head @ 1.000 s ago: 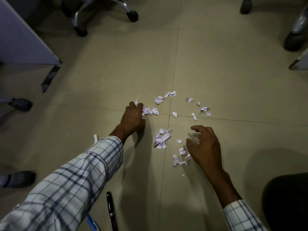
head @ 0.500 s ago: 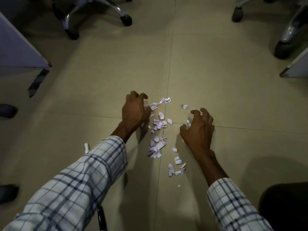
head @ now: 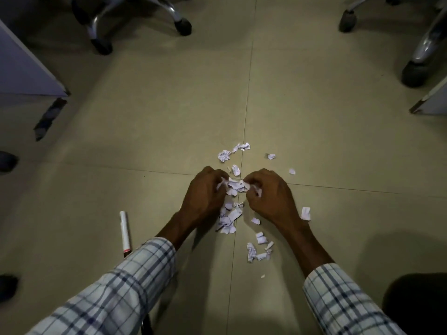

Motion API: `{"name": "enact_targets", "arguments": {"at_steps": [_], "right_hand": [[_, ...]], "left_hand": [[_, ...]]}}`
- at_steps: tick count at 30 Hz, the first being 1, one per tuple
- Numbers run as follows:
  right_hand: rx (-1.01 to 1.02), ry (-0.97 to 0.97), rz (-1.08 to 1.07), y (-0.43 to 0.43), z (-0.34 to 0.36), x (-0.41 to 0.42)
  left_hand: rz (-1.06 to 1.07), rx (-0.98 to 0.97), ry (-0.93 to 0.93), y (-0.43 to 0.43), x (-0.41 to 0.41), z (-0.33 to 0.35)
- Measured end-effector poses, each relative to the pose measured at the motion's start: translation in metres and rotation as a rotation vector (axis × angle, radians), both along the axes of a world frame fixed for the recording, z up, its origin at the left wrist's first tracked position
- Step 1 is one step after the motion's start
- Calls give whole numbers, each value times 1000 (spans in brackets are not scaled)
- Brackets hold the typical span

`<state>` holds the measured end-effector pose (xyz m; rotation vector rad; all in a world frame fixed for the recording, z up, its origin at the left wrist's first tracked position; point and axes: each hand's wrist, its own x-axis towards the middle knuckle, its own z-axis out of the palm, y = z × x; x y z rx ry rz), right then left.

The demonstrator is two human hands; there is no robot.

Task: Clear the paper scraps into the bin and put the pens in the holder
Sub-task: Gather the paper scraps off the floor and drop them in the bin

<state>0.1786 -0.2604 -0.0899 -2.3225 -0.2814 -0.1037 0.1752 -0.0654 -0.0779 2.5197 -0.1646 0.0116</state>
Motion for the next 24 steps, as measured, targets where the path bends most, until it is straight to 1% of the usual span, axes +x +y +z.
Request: {"name": "enact_targets", "arguments": {"at_steps": [3,5,7,9,11,14,16,20,24], "right_hand": [[36,-61,-155,4,10,12],[17,-71,-194,6,19,26],[-73,-4,-141,7,25,43],[-195,113,-17,10,27,59],[-280,208,108,14,26,70],[-341,220,188,12,20,71],[-330,165,196,8,16,63],[-230,54,190,3,6,28],[-162,46,151,-8,0,-14]], "left_hand": [[58,14,-66,7,28,8],[50,55,-92,14,50,18],[-14,102,-35,15,67,24],[-75,164,96,13,74,25],[-132,220,181,10,71,21],[-176,231,183,10,57,14],[-205,214,155,14,50,13],[-296,157,128,16,24,14],[-350,168,124,18,-10,13]]}}
